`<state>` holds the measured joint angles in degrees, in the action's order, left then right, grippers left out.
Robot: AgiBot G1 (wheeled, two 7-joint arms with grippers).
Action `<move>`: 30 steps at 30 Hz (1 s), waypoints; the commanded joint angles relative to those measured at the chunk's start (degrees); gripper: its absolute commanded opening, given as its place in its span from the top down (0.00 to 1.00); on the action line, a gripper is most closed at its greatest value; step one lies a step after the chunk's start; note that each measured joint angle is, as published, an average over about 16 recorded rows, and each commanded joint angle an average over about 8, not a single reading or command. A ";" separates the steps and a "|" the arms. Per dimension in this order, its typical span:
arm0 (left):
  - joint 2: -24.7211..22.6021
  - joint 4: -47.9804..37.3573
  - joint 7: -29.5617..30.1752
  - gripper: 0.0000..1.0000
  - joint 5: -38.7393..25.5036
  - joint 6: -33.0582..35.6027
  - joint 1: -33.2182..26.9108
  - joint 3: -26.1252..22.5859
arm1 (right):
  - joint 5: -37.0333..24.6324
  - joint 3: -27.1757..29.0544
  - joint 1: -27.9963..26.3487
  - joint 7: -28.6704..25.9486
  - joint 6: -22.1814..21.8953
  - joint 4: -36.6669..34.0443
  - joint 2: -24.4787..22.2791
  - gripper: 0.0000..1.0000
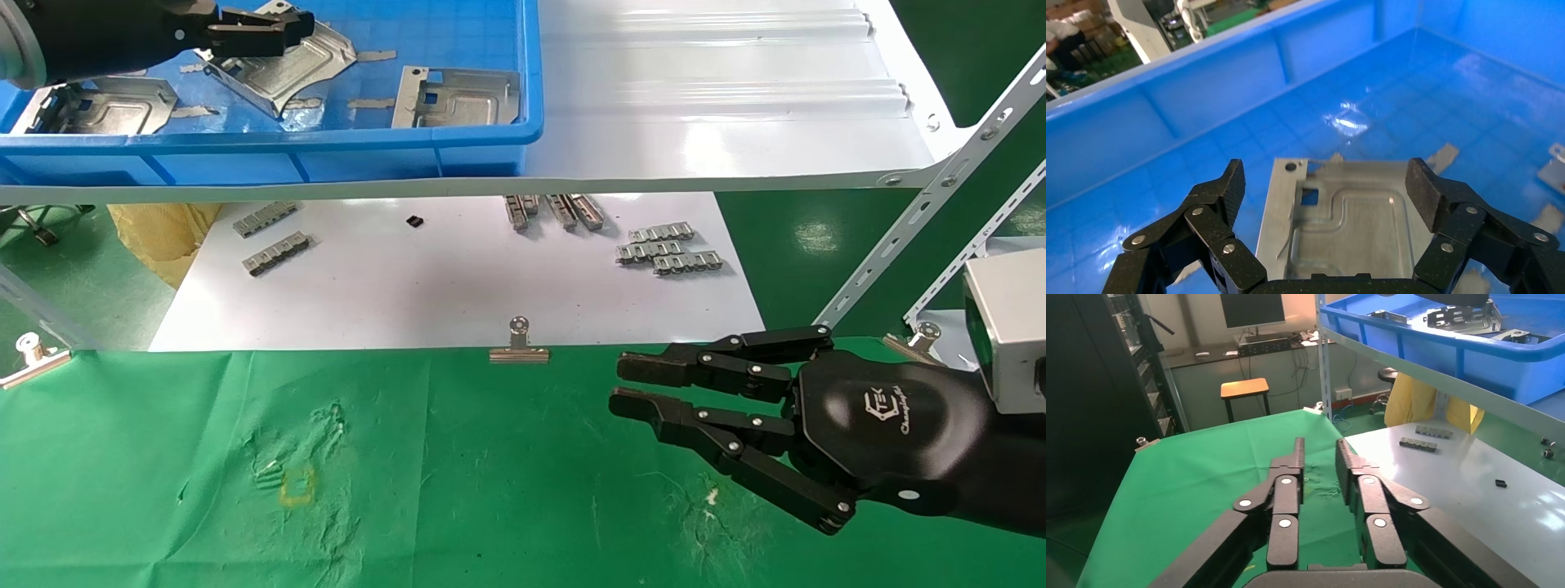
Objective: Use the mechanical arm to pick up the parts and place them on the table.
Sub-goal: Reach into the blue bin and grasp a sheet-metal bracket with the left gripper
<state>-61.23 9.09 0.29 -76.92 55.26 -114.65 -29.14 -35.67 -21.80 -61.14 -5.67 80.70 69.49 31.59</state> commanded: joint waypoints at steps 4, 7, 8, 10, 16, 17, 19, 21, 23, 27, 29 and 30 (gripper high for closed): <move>-0.22 -3.53 -0.62 0.99 -2.43 -0.02 -2.43 -1.61 | 0.00 0.00 0.00 0.00 0.00 0.00 0.00 0.00; 0.03 -4.78 -1.27 0.99 -3.47 -0.84 -3.25 -2.28 | 0.00 0.00 0.00 0.00 0.00 0.00 0.00 0.00; 0.12 -5.13 -1.47 0.99 -3.72 -1.13 -3.46 -2.43 | 0.00 0.00 0.00 0.00 0.00 0.00 0.00 0.00; 0.29 -5.73 -1.86 1.00 -4.15 -1.66 -3.87 -2.70 | 0.00 0.00 0.00 0.00 0.00 0.00 0.00 0.00; 0.37 -7.13 -2.39 1.00 -4.80 -1.80 -4.57 -3.13 | 0.00 0.00 0.00 0.00 0.00 0.00 0.00 0.00; 0.36 -7.31 -2.40 1.00 -4.84 -1.65 -4.64 -3.16 | 0.00 0.00 0.00 0.00 0.00 0.00 0.00 0.00; 0.31 -7.64 -2.38 1.00 -4.88 -1.37 -4.74 -3.18 | 0.00 0.00 0.00 0.00 0.00 0.00 0.00 0.00; 0.25 -7.94 -2.31 1.00 -4.84 -1.15 -4.79 -3.16 | 0.00 0.00 0.00 0.00 0.00 0.00 0.00 0.00; 0.17 -8.18 -2.25 1.00 -4.76 -1.00 -4.79 -3.11 | 0.00 0.00 0.00 0.00 0.00 0.00 0.00 0.00; 0.05 -8.38 -2.30 1.00 -4.62 -0.70 -4.87 -3.01 | 0.00 0.00 0.00 0.00 0.00 0.00 0.00 0.00; 0.10 -8.25 -2.46 1.00 -4.47 -0.25 -5.10 -2.91 | 0.00 0.00 0.00 0.00 0.00 0.00 0.00 0.00; 0.17 -8.13 -2.58 1.00 -4.36 0.16 -5.27 -2.84 | 0.00 0.00 0.00 0.00 0.00 0.00 0.00 0.00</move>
<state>-60.82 1.20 -2.45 -81.07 56.41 -120.16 -31.84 -35.67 -21.80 -61.14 -5.67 80.70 69.49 31.59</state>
